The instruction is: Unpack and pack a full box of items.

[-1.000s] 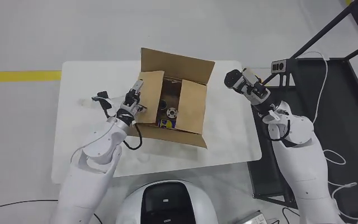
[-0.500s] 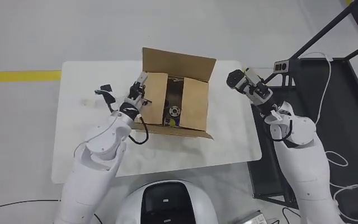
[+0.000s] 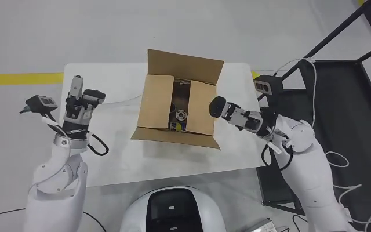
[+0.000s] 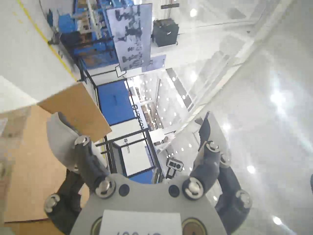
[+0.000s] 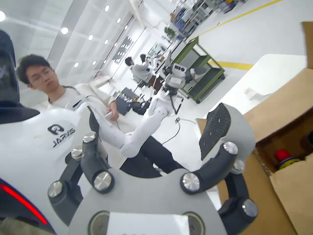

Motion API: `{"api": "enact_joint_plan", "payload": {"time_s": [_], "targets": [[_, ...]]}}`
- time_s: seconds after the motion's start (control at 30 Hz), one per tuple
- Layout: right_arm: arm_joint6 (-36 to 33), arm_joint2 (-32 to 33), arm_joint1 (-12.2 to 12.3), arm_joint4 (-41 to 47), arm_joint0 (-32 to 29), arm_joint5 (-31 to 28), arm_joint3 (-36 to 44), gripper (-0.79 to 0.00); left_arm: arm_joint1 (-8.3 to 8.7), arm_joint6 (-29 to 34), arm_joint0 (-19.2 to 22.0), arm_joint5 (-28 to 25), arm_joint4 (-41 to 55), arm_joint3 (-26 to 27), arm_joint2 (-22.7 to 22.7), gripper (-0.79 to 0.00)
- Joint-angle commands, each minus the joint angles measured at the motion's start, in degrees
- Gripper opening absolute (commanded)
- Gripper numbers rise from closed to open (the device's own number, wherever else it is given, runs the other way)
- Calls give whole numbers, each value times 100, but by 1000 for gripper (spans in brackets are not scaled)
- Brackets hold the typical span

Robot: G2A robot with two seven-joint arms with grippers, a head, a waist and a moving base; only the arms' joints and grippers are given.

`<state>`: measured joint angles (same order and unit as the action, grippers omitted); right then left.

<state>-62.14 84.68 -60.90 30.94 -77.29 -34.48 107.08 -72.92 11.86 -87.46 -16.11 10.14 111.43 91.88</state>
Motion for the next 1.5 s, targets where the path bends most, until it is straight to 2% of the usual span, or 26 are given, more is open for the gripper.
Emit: {"api": "enact_joint_plan", "payload": {"time_s": [0.0, 0.07, 0.17, 0.27, 0.37, 0.53, 0.7, 0.77, 0.93, 1.17, 1.33, 1.47], "targets": [[-554, -202, 8, 117, 21, -159, 91, 0, 4, -220, -127, -388, -147, -117, 234, 0], [-738, -438, 21, 8, 69, -30, 244, 0, 3, -367, -202, -618, -189, -173, 364, 0], [-772, -843, 55, -592, 116, 4, 387, 0, 32, -175, -253, -1282, -598, -281, 551, 0], [-651, -1371, 97, -1098, 142, -117, 477, 0, 30, -309, -274, -1421, -564, -400, 654, 0], [-525, -1912, 167, -1585, 186, -244, 532, 0, 47, -325, -262, -1674, -1043, -477, 790, 0], [-29, -2553, 345, -2738, 310, -739, 470, 0, 12, -806, -315, -1400, -1135, -480, 795, 0], [1042, -2508, 459, -4247, 444, -1800, -119, 0, 6, -918, -342, -1351, -1194, -536, 854, 0], [1405, -2428, 442, -4613, 442, -1972, -345, 0, 8, -910, -340, -1388, -1232, -544, 884, 0], [2363, -2260, 375, -5284, 530, -1772, -737, 0, 4, -931, -326, -1414, -1241, -566, 890, 0], [3179, -2179, 301, -5929, 801, -1589, -1211, 0, 9, -807, -254, -1445, -1298, -590, 871, 0], [3741, -2205, 230, -6300, 954, -1183, -1531, 0, 12, -777, -123, -1353, -1523, -569, 817, 0], [4130, -2244, 166, -6481, 1076, -708, -1789, 0, 6, -824, 148, -1278, -1679, -663, 681, 0]]}}
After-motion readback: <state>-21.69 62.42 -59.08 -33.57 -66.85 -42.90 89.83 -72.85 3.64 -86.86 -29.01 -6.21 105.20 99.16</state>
